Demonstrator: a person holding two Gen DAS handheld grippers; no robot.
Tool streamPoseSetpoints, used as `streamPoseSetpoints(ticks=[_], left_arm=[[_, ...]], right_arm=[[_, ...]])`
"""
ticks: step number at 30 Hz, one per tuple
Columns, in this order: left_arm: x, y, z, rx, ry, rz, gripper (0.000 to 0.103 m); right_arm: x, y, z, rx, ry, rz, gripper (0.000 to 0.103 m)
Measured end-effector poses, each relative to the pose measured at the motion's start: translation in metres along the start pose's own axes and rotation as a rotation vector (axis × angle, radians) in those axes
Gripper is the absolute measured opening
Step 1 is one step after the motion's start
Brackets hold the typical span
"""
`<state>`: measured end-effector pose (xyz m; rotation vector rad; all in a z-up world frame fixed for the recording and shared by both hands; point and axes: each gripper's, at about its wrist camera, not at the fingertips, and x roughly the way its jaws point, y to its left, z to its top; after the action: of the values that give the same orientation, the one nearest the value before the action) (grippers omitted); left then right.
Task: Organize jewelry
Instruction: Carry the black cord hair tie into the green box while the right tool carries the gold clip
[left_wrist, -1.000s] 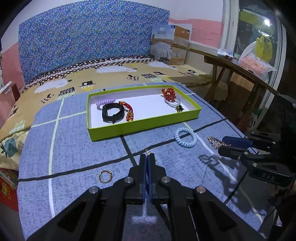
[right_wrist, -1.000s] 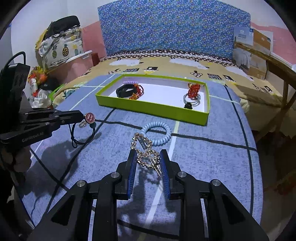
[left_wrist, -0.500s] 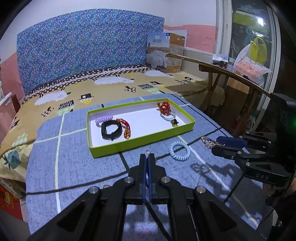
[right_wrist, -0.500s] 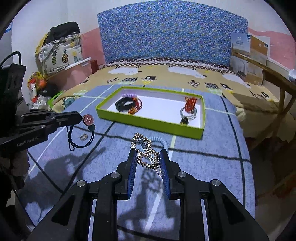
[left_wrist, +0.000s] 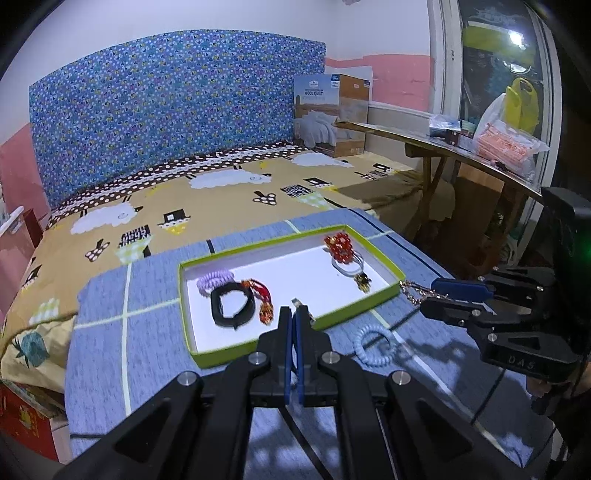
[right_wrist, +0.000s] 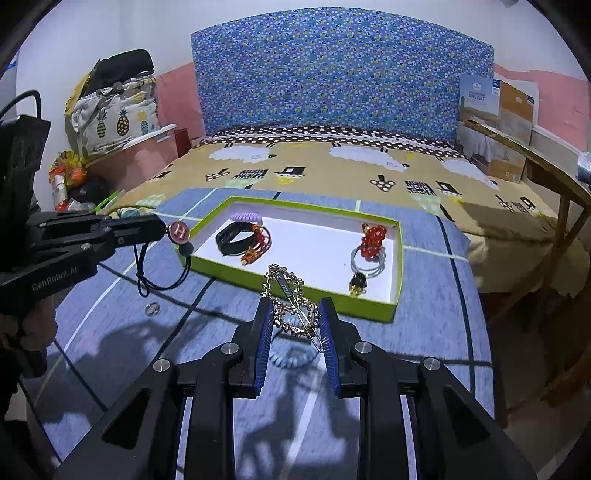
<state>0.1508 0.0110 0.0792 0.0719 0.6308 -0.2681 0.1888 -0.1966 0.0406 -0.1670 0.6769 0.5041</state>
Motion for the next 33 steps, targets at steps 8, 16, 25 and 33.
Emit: streamPoseSetpoints(ticks=[8, 16, 25, 33], left_arm=[[0.021, 0.010, 0.021, 0.001, 0.002, 0.009, 0.002], [0.054, 0.018, 0.034, -0.011, 0.030, 0.009, 0.002], [0.095, 0.026, 0.041, -0.032, 0.064, 0.003, 0.002], [0.132, 0.032, 0.045, -0.049, 0.091, 0.001, 0.002]], right_arm=[[0.021, -0.011, 0.017, 0.001, 0.008, -0.010, 0.026], [0.049, -0.023, 0.031, 0.000, 0.032, -0.032, 0.026], [0.081, -0.038, 0.042, 0.011, 0.060, -0.049, 0.026], [0.114, -0.052, 0.051, 0.046, 0.089, -0.055, 0.026]])
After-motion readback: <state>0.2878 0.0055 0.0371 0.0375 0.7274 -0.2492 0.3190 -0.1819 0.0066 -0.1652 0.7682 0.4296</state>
